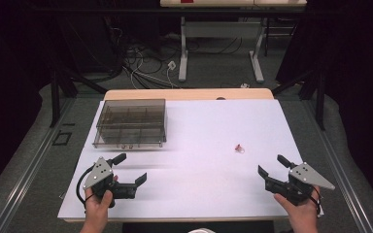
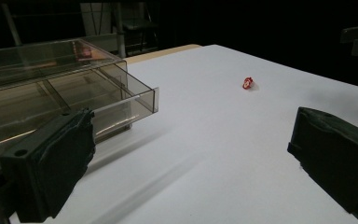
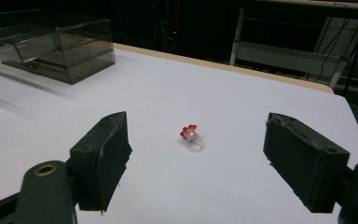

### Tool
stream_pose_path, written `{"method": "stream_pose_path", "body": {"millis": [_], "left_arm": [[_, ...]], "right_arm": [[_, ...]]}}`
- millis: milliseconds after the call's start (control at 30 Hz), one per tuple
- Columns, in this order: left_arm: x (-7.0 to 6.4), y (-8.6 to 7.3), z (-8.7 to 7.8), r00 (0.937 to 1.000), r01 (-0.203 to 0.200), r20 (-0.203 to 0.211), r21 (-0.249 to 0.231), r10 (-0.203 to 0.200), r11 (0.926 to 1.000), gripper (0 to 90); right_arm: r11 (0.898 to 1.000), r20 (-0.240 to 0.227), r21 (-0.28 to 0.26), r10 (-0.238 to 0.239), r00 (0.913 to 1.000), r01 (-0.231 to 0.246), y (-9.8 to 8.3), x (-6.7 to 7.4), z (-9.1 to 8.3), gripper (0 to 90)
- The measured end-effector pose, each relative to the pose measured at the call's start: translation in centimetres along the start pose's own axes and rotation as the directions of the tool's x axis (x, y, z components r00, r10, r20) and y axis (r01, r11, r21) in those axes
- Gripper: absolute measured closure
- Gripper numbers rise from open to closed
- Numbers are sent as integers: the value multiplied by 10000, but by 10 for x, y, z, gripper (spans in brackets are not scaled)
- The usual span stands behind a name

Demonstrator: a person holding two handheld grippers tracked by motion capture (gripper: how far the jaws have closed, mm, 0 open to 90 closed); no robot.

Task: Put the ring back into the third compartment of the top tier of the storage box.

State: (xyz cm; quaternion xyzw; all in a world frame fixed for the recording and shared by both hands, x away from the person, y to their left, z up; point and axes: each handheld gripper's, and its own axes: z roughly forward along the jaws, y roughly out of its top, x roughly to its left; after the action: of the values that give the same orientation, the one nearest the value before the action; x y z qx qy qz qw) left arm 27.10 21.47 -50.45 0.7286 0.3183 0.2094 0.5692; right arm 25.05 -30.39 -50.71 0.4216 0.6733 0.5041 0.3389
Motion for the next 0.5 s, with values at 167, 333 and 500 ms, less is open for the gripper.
{"method": "stream_pose_path", "body": {"millis": [167, 333, 500], "left_arm": [[-2, 0, 1, 10000, -75, 23, -1, 75, 10000, 5], [-1, -1, -1, 10000, 38, -79, 91, -37, 10000, 6], [-1, -1, -3, 9999, 113, -120, 66, -112, 9999, 5]], "right_arm": [[9997, -60, 165, -161, 9999, 162, -2, 0, 5, 246], [9997, -238, 206, 114, 9997, -109, 5, -3, 11, 296], [9985, -405, 550, 99, 9991, -77, 11, -5, 21, 317]]}}
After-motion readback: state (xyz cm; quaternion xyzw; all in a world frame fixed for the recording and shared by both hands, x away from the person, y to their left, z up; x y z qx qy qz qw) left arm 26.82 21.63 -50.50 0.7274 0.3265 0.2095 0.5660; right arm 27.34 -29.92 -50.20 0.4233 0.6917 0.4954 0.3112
